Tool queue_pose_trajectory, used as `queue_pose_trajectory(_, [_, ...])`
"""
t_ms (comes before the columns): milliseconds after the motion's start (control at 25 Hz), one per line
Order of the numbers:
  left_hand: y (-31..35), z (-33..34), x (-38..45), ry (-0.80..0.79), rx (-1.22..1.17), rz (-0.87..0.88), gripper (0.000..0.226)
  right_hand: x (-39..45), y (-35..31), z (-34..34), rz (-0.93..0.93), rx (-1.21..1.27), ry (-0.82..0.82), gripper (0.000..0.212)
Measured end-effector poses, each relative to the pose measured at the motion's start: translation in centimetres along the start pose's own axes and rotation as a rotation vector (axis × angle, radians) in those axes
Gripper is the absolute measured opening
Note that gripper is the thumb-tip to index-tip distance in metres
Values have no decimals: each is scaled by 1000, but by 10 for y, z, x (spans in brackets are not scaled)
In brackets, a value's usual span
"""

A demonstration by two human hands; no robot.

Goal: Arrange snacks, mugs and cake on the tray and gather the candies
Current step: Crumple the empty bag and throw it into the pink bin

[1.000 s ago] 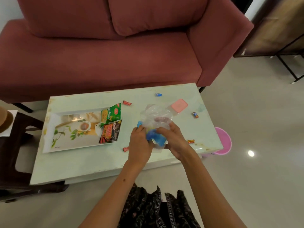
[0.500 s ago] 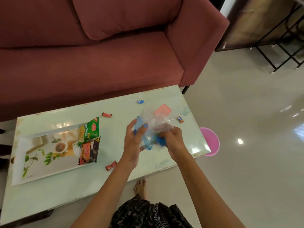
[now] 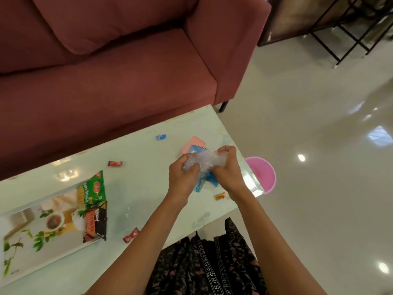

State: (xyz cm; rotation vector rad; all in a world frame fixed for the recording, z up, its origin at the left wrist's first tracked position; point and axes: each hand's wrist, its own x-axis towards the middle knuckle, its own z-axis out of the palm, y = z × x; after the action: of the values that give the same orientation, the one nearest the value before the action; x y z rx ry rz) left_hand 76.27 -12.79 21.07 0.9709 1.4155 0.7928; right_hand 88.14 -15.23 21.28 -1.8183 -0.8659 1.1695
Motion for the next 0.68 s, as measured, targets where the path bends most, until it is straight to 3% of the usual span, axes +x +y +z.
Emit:
queue_pose_trajectory(80, [-8,15,4,42,152,150,24,12,10,-19,198,2,-73,51])
queue_pose_trajectory(200, [-18,40,12,71,328,336,23,24,24,-34,344,143,-123,34])
queue_pose_trajectory(400, [-21,93,38,110,459,371,27,51,29,-68,340,509,-178,30])
queue_pose_trajectory(520, [-25,130,53,89,462,347,39,70,41,-90,249,515,-235,34])
queue_pose_trajectory(680, [-42,183,62,-66,487,288,76,105,66,-123,364,435,-89,33])
